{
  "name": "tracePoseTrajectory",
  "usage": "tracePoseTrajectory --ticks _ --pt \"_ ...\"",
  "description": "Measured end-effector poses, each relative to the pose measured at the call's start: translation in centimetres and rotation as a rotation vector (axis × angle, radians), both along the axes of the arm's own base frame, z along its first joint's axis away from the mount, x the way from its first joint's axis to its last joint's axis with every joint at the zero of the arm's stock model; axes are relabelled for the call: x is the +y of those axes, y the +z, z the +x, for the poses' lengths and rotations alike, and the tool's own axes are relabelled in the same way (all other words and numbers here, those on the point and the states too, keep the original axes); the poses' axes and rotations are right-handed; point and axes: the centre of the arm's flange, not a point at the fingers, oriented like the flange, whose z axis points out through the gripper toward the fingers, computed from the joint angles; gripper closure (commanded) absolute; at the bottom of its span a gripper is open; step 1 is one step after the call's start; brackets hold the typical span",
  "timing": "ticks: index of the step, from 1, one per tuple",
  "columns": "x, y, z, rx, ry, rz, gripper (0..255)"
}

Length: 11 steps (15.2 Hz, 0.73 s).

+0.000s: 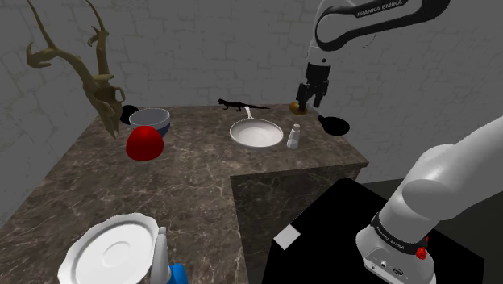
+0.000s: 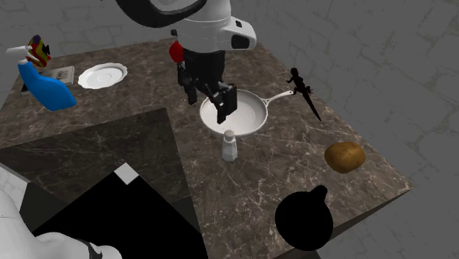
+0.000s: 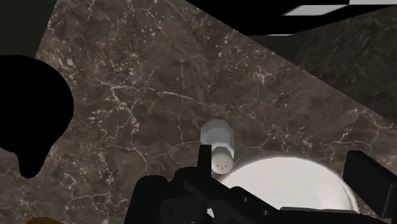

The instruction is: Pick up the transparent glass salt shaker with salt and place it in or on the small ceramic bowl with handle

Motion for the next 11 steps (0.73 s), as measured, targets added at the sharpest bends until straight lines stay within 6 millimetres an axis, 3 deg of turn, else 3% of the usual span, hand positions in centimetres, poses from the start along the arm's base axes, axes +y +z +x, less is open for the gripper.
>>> tracePoseTrajectory --ticks 7,11 --pt "-3.6 -7.4 5.1 0.065 -0.012 0.04 0" --pt "-3.7 -10.0 5.5 0.073 -0.013 0.045 0"
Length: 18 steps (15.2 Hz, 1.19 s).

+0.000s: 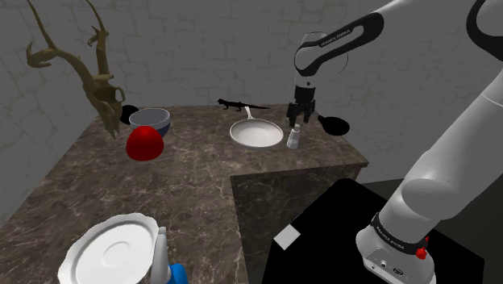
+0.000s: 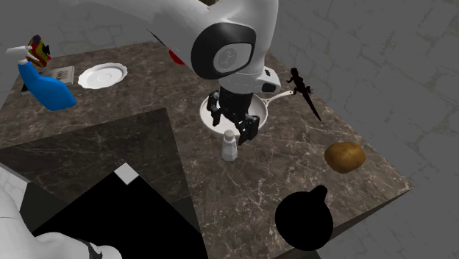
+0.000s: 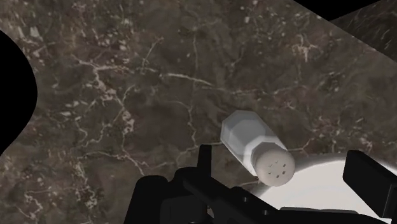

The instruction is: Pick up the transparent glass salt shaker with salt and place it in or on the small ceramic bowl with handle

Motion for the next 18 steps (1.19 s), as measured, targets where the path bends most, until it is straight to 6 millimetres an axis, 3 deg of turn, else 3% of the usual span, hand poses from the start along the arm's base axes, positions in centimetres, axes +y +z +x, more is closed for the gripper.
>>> tracePoseTrajectory --ticks 4,10,11,18 --pt "0.1 -2.0 -0.2 0.0 0.0 0.0 0" --pt "0.1 -2.3 -0.2 0.0 0.0 0.0 0" --pt "0.1 -2.3 -0.2 0.0 0.0 0.0 255" --pt "0.1 -2.3 -0.2 -0.001 0.0 0.0 255"
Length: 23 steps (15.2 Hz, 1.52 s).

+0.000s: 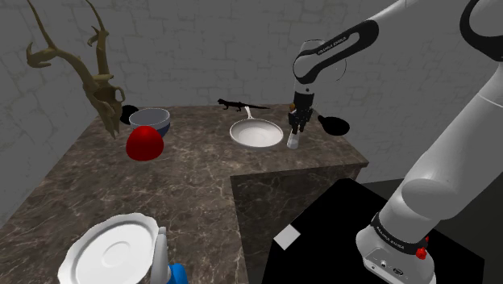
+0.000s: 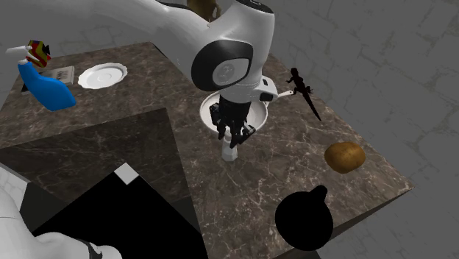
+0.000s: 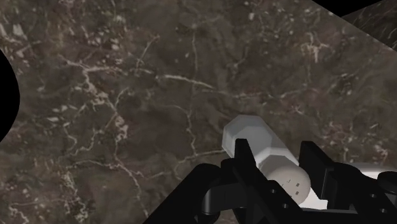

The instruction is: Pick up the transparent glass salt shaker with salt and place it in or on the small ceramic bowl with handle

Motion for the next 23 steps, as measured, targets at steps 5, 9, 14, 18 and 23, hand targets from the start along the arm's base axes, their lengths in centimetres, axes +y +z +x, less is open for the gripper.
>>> tracePoseTrajectory --ticks 5,9,14,18,23 --pt "0.0 0.6 0.0 0.001 0.0 0.0 255" --pt "0.0 2.6 0.0 0.001 0.0 0.0 255" --pt "0.0 5.2 -0.1 0.001 0.0 0.0 255" --pt "0.0 7.3 0.0 0.001 0.0 0.0 255" --pt "0.0 10.0 0.0 0.001 0.0 0.0 255"
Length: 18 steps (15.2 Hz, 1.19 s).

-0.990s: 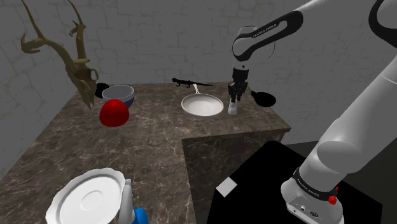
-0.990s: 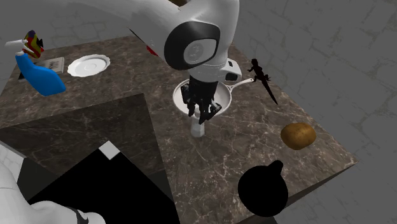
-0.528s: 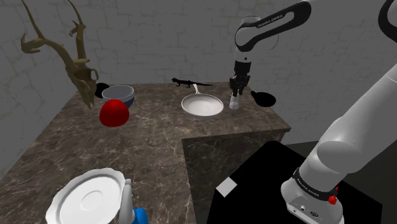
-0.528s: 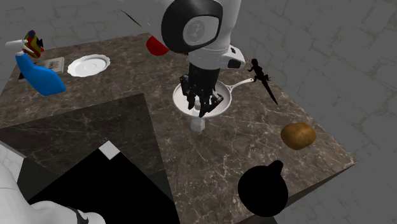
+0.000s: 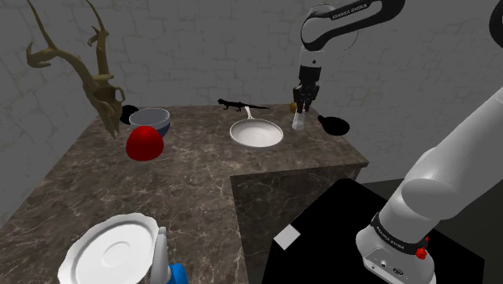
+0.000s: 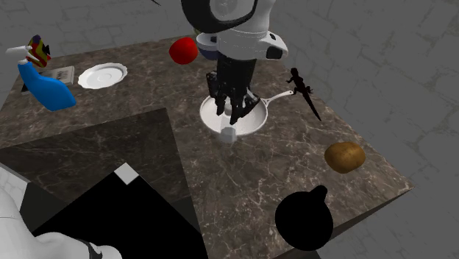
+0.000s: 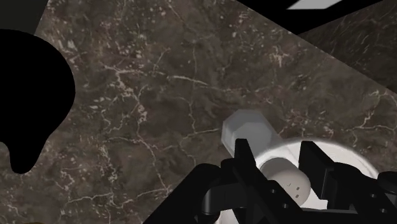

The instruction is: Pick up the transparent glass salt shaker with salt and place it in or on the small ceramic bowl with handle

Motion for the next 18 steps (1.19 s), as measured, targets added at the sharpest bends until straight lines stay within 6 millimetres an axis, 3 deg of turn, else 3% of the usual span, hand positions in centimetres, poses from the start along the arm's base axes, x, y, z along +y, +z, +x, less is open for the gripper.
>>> tracePoseTrajectory --ticks 10,18 --pt "-0.6 5.0 -0.1 0.0 0.0 0.0 255" --pt "-10.1 6.7 -1.6 0.0 -0.001 0.0 255"
